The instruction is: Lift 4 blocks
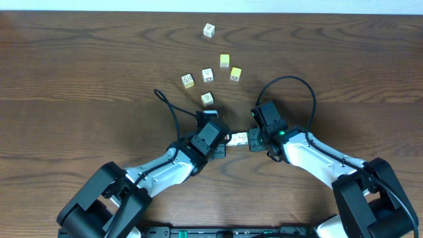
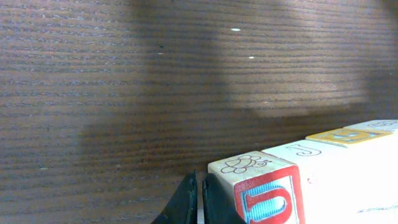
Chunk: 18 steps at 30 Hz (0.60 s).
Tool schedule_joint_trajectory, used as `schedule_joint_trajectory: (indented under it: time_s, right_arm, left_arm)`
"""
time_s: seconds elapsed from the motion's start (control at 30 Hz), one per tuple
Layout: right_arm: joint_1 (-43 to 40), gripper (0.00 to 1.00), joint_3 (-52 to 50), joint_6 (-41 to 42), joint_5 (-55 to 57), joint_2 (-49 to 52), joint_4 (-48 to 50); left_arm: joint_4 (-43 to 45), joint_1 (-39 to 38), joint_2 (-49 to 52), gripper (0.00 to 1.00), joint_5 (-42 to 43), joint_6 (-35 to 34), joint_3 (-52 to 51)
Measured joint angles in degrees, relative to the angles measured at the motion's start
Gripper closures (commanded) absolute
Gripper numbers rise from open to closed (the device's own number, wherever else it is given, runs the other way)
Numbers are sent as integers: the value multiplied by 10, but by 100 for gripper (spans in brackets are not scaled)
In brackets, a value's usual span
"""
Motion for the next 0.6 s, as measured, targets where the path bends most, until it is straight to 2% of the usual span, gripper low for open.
schedule_joint_trajectory:
  time_s: [0.6]
  right_arm:
    - [0, 99, 0, -9, 23, 0, -1]
  left_arm:
    - [4, -1, 0, 93, 11, 0, 2]
